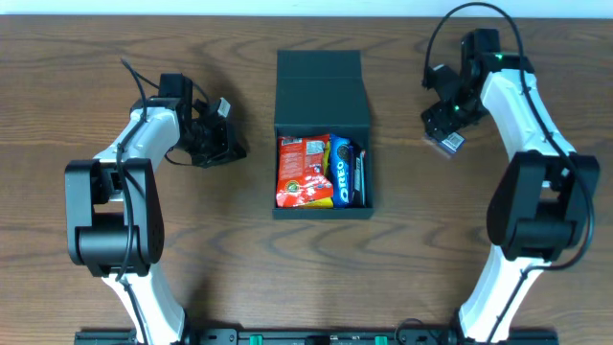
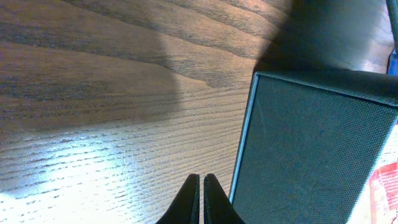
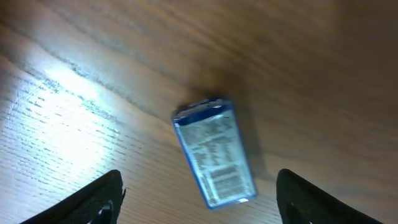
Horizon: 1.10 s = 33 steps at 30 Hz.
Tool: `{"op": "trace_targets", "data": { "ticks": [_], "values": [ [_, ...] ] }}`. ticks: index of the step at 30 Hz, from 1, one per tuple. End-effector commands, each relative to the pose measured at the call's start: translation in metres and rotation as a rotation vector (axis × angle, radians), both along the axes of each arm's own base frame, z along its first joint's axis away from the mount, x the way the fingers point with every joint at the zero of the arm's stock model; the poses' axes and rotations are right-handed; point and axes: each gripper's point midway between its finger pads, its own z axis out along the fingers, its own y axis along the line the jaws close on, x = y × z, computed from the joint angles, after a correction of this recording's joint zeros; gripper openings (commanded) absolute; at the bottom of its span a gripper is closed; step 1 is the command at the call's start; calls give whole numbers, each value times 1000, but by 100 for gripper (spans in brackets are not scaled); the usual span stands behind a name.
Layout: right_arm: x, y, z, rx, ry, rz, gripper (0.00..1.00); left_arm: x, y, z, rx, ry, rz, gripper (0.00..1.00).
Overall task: Pack container
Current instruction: 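Grasp the blue Eclipse mints tin with the right gripper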
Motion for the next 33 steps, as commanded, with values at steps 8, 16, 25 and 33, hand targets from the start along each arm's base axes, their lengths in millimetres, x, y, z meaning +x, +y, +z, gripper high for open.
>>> {"op": "trace_targets", "data": {
  "ticks": [8, 16, 25, 33],
  "values": [
    [-5, -1, -19, 46, 46, 19, 77, 3, 0, 8, -3, -20, 10, 6],
    [-8, -15, -34, 48, 78, -15, 76, 4, 0, 8, -4, -22, 11, 6],
    [-12, -19, -55, 54, 120, -30, 75, 4, 0, 8, -4, -22, 11, 6],
    [-14, -19, -64, 55, 140, -35, 63, 4, 0, 8, -5, -23, 10, 6]
  ]
}}
